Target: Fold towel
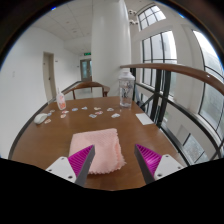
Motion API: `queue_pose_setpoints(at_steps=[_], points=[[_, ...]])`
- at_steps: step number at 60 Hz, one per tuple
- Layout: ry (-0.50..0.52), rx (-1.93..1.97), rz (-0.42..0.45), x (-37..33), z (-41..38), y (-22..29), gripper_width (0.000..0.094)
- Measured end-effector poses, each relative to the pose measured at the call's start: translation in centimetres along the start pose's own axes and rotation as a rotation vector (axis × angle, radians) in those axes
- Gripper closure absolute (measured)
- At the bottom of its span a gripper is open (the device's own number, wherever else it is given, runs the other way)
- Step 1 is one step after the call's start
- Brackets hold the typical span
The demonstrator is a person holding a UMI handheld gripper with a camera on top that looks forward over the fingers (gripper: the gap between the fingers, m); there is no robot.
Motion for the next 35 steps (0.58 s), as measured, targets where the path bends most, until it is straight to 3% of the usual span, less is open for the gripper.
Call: queue_pose_setpoints(at_steps=[23, 35], points=[[0.078, -0.113, 0.135, -12.6, -4.7, -2.5, 0.0096], [0.114, -0.114, 0.126, -14.1, -5.1, -4.2, 0.0096]])
Point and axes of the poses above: the point between the fingertips, and its own axes, seen from behind it with the camera up: z to the right, y up, x forward, the way the camera looks, the point moved 8 cm from there along -x, backward, against the way the camera looks, and after that the axes turned 3 degrees about -x, right-handed, at the moved point
